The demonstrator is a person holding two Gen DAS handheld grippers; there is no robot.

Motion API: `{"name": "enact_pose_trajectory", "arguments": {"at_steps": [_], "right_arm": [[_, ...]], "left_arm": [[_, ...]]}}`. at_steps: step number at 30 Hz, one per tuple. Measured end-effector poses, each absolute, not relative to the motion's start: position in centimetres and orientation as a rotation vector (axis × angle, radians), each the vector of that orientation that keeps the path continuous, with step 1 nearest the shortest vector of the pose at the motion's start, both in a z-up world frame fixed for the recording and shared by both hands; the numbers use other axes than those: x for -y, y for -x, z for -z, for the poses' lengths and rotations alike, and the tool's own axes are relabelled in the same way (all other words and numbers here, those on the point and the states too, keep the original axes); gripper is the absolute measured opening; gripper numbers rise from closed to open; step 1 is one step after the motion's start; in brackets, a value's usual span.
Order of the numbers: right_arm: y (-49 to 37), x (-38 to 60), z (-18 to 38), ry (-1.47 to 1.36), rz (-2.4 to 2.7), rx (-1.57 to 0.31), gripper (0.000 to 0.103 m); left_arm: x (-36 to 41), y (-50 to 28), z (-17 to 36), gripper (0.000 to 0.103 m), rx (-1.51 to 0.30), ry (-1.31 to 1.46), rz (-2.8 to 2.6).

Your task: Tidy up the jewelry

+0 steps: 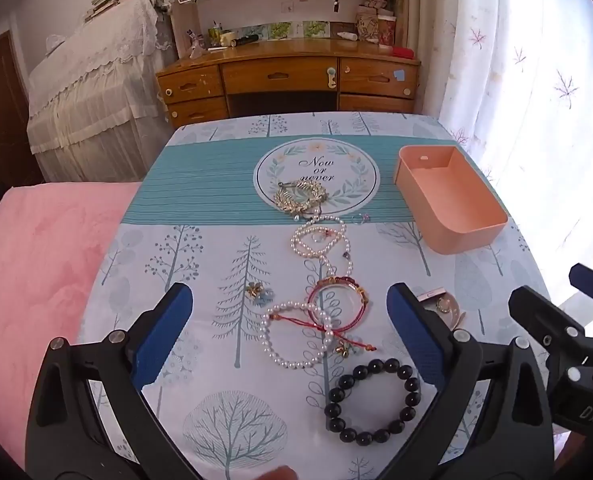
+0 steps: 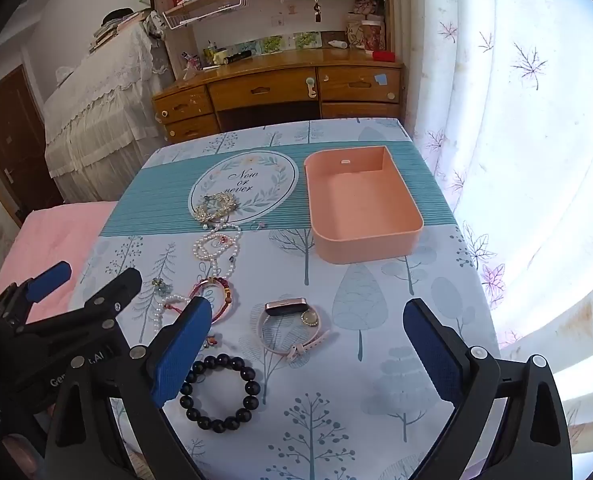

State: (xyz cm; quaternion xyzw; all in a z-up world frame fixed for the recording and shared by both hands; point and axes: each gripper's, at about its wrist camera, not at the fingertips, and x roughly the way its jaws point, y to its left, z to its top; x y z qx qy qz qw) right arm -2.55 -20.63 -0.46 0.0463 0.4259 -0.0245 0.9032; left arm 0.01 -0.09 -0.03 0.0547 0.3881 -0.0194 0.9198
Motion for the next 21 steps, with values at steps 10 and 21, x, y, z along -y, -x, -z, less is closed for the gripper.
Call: {"name": "enact_pose_trajectory", "arguments": {"at_steps": [10, 21], "right_arm": [[3.6, 19.6, -0.1, -0.039, 0.06, -0.87, 0.098], [4.8, 19.4, 0.3, -0.042, 0.051, -0.871, 0.098]], "left_arm": [[0.0, 1.6, 0.6, 0.097, -0.83, -0.096, 0.06], [-0.1, 1.7, 0.5, 0.096, -0.865, -0.072, 0.07]]}}
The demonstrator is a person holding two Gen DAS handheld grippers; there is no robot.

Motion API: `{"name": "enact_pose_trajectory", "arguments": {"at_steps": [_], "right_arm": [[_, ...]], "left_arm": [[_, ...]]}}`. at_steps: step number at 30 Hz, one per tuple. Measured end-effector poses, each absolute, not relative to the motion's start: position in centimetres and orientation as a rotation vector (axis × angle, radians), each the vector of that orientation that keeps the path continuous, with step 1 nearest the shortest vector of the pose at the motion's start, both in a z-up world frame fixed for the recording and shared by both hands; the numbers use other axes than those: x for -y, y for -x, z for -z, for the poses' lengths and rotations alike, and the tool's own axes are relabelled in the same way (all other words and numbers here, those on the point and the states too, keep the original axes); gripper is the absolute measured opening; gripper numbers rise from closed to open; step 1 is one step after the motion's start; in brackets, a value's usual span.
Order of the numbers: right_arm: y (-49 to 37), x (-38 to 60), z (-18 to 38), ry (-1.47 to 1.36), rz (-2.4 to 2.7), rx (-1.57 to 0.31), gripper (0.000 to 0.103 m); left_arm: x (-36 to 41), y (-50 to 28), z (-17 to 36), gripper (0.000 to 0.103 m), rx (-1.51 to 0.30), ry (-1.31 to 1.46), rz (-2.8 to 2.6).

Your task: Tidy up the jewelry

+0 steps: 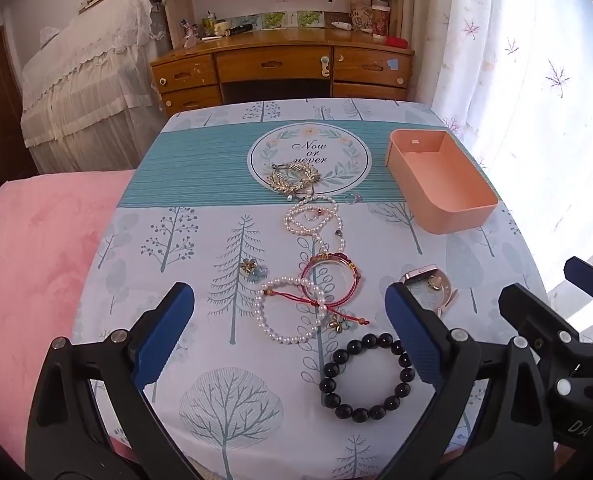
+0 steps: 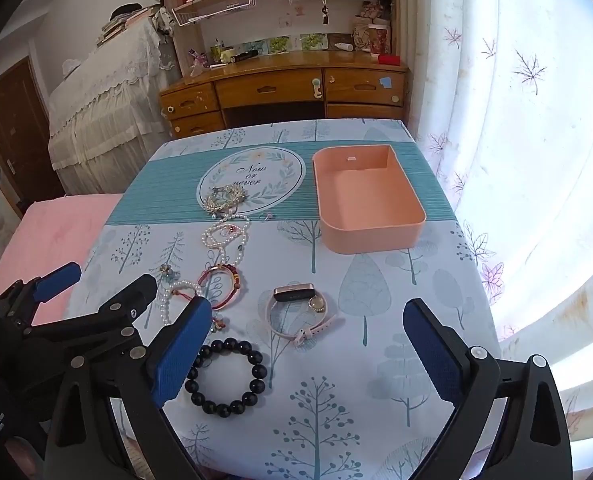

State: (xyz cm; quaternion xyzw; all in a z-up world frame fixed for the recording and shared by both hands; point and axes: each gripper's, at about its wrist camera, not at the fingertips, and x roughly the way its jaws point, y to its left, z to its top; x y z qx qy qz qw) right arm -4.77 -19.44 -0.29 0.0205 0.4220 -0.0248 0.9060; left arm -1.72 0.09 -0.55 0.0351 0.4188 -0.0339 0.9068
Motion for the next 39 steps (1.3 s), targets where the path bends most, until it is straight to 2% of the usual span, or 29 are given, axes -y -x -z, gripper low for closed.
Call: {"name": "enact_pose_trajectory", "arguments": {"at_steps": [39], "right_arm": [[5.4, 19.0, 0.6, -0.046, 0.044, -0.898, 0.098]], "left_arm": [[-0.8, 3.4, -0.3, 0.096, -0.868, -0.08, 0.043]]}}
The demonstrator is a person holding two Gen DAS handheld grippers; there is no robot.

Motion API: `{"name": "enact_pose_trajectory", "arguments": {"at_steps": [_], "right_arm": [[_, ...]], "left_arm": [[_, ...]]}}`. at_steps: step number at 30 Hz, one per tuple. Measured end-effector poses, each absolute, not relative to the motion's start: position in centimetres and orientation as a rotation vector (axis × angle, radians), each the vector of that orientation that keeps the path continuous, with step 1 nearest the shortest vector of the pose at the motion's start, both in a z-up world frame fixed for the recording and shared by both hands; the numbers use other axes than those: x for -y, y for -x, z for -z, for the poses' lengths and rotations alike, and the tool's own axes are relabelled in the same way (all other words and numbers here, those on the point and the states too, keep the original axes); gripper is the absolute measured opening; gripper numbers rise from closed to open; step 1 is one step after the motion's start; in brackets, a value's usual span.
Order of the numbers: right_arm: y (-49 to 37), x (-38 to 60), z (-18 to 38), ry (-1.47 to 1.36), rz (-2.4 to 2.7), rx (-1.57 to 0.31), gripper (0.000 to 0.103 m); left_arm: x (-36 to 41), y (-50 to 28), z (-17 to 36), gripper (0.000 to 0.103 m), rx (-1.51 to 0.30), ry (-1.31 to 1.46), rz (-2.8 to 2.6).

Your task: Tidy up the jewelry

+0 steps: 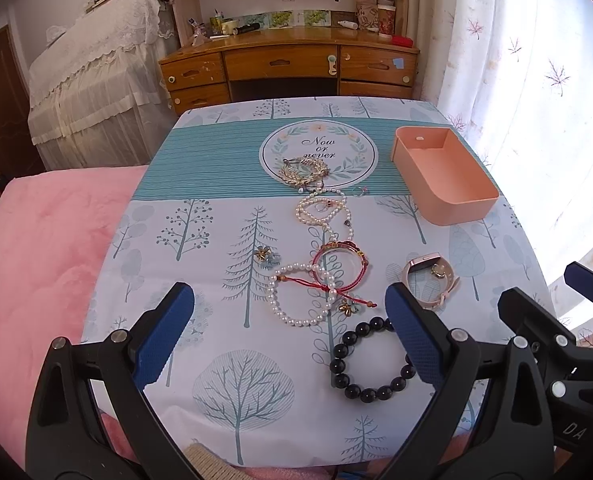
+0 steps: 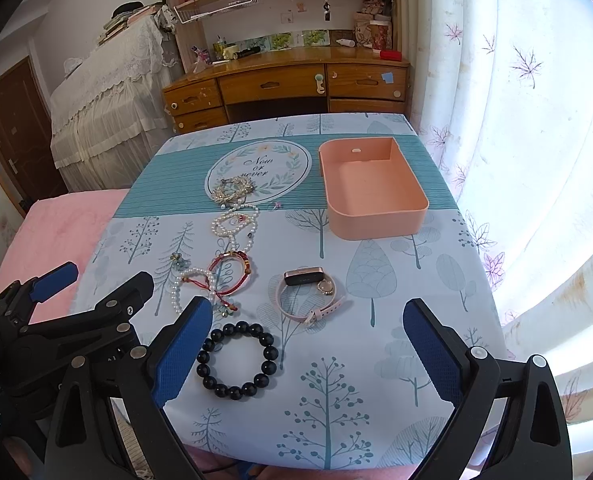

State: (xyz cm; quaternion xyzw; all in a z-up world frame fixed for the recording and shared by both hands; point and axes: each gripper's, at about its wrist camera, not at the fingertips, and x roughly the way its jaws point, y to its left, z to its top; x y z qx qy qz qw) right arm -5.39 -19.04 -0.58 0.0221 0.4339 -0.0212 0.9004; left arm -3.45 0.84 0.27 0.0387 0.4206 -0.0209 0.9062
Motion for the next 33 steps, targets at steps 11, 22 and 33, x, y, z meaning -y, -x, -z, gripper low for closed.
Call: {"name": "enact_pose_trajectory", "arguments": {"at_steps": [11, 22, 33], "right_arm": [[5.5, 19.0, 0.5, -0.044, 0.046, -0.897, 0.098], [5.8, 18.5, 0.4, -0.029, 0.036, -0.916, 0.098], [4.0, 19.7, 3.2, -0.075, -0.005, -1.021, 0.091]], "left_arm": [[-0.9, 3.7, -0.4, 0.096, -0.871, -0.079, 0.042], [-1.3, 3.3, 0.2, 0.096, -0.938, -0.066, 0.062], [-2.2, 1.7, 2.8, 0.096, -1.024, -0.115, 0.13]]}}
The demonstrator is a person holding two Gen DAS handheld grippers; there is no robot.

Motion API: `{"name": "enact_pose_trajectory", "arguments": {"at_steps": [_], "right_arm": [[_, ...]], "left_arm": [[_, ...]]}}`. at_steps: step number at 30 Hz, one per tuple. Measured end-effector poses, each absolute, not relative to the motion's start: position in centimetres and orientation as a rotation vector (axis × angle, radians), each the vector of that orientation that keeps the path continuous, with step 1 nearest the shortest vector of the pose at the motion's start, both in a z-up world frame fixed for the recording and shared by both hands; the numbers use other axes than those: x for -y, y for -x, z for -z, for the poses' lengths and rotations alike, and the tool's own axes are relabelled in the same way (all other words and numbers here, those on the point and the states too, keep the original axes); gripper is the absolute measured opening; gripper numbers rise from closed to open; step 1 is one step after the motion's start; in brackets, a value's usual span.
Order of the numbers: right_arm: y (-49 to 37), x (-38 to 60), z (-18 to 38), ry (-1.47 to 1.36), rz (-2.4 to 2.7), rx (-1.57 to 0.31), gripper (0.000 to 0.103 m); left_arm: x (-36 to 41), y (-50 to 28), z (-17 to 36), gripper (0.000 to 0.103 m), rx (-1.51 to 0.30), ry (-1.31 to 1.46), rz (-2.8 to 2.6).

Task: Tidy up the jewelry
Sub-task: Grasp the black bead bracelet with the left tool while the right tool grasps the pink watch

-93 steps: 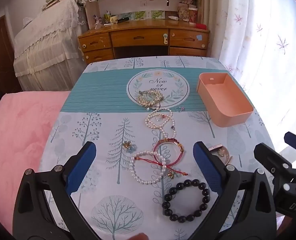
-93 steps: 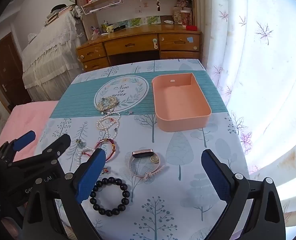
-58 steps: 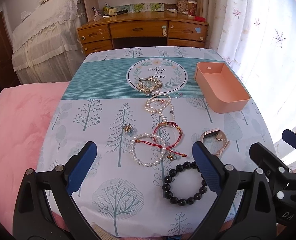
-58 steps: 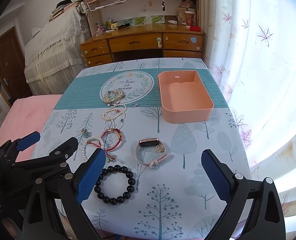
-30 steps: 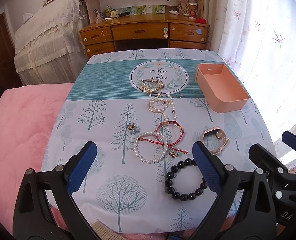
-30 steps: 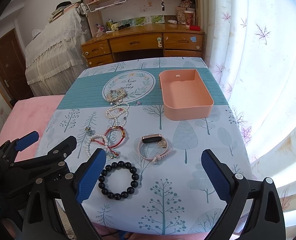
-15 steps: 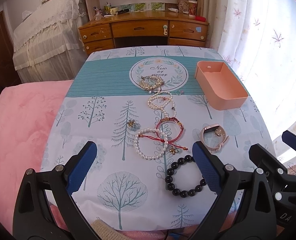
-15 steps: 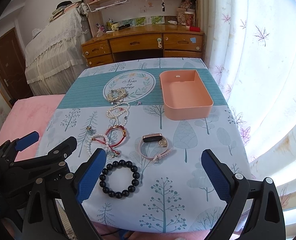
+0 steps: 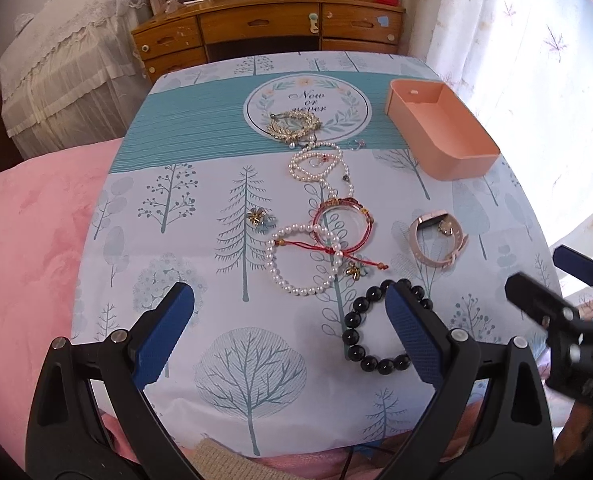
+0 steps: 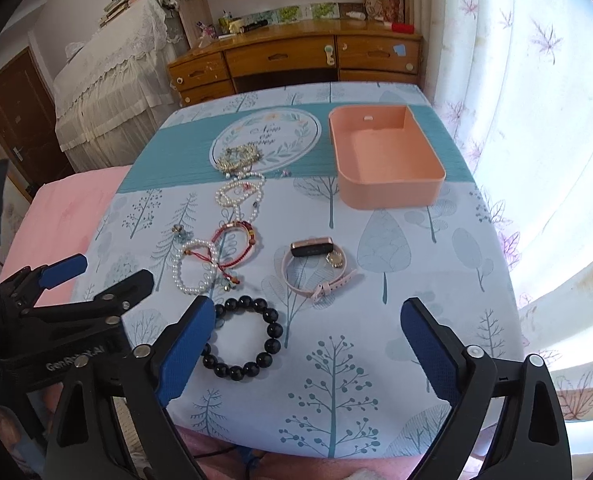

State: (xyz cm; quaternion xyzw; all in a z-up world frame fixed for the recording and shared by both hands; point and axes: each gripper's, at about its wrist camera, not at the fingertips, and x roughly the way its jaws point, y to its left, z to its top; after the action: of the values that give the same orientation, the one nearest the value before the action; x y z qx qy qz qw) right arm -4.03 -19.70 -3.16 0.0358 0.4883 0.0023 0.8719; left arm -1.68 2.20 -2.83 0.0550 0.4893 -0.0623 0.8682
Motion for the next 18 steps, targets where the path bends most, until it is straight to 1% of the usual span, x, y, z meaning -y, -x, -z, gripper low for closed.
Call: {"name": "enact_pose_trajectory", "arguments": {"at_steps": [1, 3, 6, 11, 13, 15, 18], "right_arm": [[3.8, 20.1, 3.7, -0.081, -0.006, -1.035, 0.084], [3.4, 20.7, 4.6, -0.087, -0.01, -1.066, 0.073], [2.9, 21.7, 6.4, -0.111, -0.009, -1.098, 0.068], [2.3, 22.8, 8.5, -0.13, -0.009, -1.121, 0.068], [2.1, 22.9, 9.1, -0.13, -0.01, -1.127, 0.068], [1.8, 23.0, 9.5, -0.131, -0.012, -1.134, 0.068], [1.2, 23.0, 10.0, -0.132, -0.022, -1.143, 0.067]], "left_arm": [[-2.2, 1.6, 3.2, 0.096, -1.035, -0.122, 0.138], [-2.2, 1.4, 4.0, 0.096, -1.063, -0.13, 0.16], [-1.8, 1.1, 5.6, 0.096, -1.121, -0.139, 0.203], [-0.8, 0.4, 8.8, 0.095, -1.209, -0.142, 0.248], [-0.5, 0.1, 9.8, 0.091, -1.241, -0.134, 0.26], [-0.1, -0.4, 11.0, 0.082, -1.28, -0.132, 0.265], [0.4, -1.0, 12.3, 0.074, -1.337, -0.132, 0.266]]}}
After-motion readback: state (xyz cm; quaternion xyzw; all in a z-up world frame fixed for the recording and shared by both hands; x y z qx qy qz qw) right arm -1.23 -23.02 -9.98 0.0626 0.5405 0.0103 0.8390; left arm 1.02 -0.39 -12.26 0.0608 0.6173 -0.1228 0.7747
